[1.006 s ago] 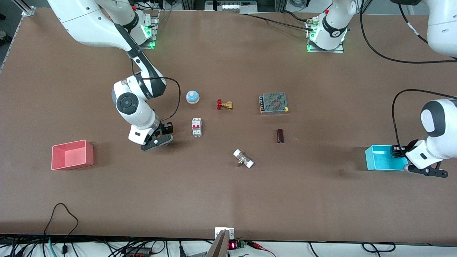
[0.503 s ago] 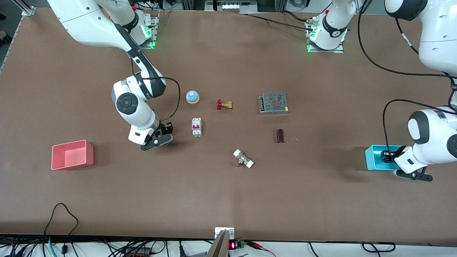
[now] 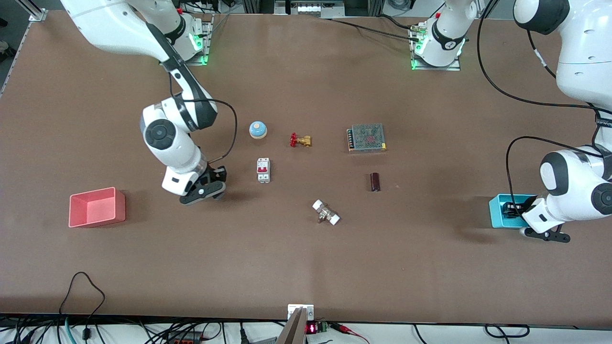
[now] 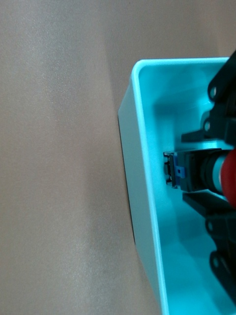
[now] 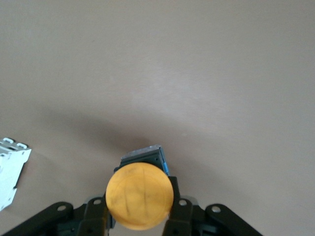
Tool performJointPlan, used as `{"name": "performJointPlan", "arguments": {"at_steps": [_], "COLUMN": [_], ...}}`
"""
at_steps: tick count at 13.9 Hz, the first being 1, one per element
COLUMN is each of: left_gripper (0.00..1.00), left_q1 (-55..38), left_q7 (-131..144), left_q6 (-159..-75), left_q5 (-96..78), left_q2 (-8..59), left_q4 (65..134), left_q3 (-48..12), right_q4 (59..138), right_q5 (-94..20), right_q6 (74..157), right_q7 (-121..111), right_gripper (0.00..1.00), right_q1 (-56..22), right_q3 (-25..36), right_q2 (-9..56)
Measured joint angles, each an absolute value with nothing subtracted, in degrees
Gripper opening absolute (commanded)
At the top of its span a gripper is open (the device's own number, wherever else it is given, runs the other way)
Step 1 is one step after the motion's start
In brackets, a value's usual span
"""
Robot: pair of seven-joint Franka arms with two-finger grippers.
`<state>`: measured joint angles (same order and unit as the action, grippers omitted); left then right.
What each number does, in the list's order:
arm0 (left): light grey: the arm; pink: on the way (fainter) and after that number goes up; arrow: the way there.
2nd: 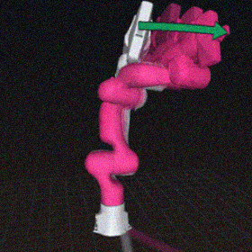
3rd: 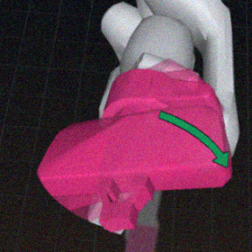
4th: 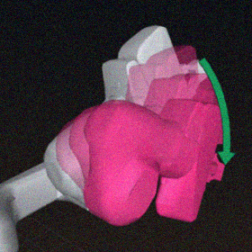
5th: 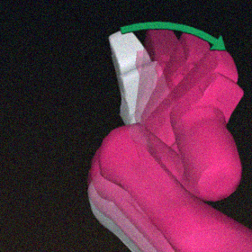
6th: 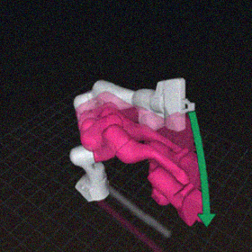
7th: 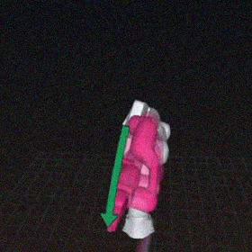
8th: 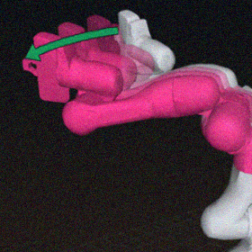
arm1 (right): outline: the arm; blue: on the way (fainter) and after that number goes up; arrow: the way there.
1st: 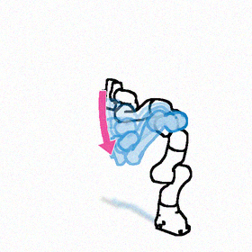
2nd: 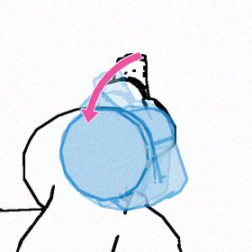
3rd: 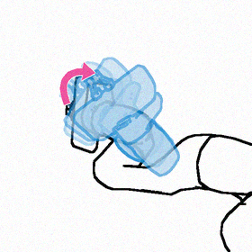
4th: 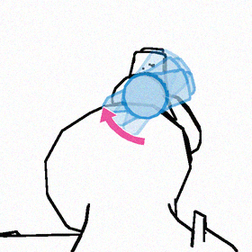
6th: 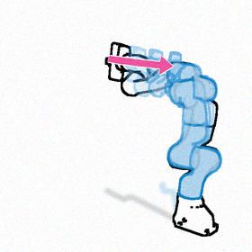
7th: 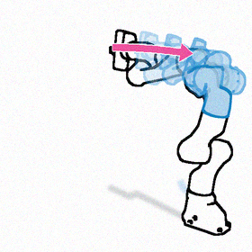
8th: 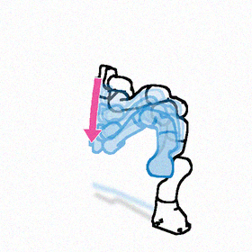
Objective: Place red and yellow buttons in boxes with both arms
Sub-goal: 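Carry the yellow button over the pink box with the right gripper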
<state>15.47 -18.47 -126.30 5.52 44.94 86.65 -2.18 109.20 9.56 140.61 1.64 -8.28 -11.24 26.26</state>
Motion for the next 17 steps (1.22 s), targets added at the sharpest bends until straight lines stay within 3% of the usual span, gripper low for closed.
{"name": "performJointPlan", "arguments": {"at_steps": [4, 8, 13, 17], "left_gripper": [1.0, 1.0, 1.0, 1.0], "left_q1": [15.5, 15.5, 15.3, 14.5], "left_q7": [-18.5, -18.5, -18.5, -18.5], "left_q6": [-126.3, -122.4, -109.8, -100.9], "left_q5": [5.5, 5.5, 5.5, 5.5], "left_q2": [44.9, 44.0, 38.5, 30.9], "left_q4": [85.6, 83.4, 80.2, 79.7], "left_q3": [-2.2, -2.2, -3.1, -5.5], "right_q4": [108.6, 108.7, 107.8, 106.4], "right_q5": [9.6, 8.2, 5.3, 3.2], "right_q6": [131.0, 128.6, 132.5, 138.2], "right_q7": [0.9, -10.7, -25.5, -26.8], "right_gripper": [0.09, 0.08, 0.08, 0.08], "right_q1": [-2.5, 7.6, 18.1, 20.1], "right_q3": [-10.9, -10.1, -9.6, -9.2], "right_q2": [15.8, 10.5, 14.4, 20.9]}}
